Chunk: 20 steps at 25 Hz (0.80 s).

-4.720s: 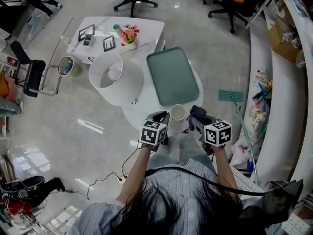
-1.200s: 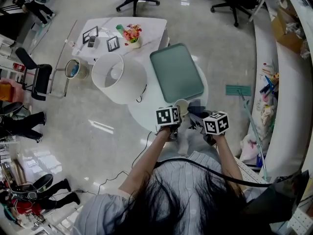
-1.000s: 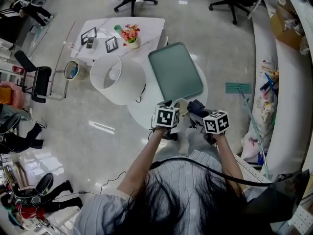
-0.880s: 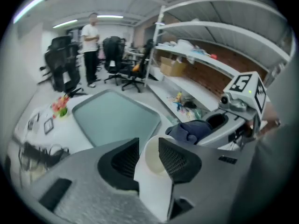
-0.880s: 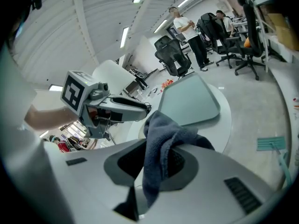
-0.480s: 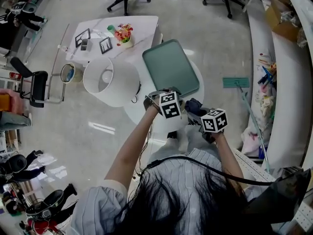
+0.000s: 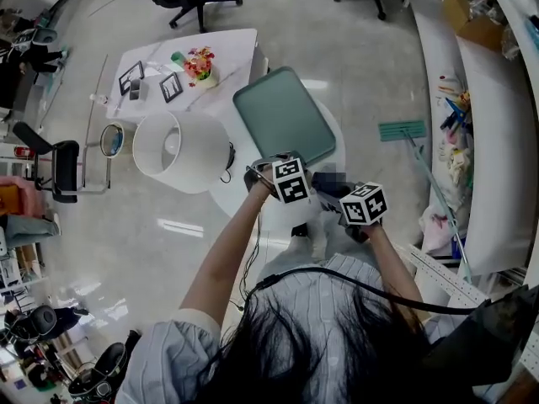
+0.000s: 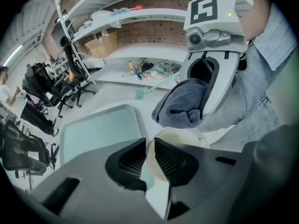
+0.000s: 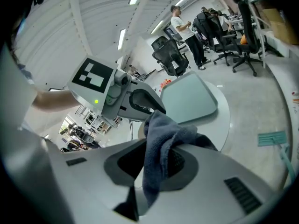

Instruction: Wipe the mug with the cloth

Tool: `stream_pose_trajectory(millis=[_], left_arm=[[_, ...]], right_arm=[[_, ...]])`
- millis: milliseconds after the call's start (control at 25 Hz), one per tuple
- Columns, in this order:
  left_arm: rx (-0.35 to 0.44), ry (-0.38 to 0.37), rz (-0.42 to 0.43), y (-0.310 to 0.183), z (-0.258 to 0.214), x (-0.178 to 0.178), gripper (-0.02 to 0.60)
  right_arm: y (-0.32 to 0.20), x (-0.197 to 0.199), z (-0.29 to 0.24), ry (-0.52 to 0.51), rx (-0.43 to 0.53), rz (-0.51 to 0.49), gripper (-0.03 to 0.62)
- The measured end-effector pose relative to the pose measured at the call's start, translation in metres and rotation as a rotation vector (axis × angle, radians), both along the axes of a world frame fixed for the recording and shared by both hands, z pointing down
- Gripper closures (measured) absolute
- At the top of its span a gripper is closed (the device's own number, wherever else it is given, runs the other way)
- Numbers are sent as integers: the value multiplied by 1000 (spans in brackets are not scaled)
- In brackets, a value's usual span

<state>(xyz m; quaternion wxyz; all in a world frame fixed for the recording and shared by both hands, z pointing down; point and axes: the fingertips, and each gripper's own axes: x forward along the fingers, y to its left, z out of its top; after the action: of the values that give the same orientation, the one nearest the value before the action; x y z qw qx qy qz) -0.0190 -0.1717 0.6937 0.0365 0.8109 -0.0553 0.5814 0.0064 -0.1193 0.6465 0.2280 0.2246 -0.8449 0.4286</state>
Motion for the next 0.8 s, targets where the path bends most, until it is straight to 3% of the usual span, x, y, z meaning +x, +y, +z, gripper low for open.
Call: stream_pose_trajectory(millis=[320,800], left_arm=[[-31,36,-176,-2,-2,-8,520],[-58,92,-548,0,-3,-27,526]], right_arm=[[3,1,0,2,-2,-1,514],[14,-2,-2,13,1,-20,514]])
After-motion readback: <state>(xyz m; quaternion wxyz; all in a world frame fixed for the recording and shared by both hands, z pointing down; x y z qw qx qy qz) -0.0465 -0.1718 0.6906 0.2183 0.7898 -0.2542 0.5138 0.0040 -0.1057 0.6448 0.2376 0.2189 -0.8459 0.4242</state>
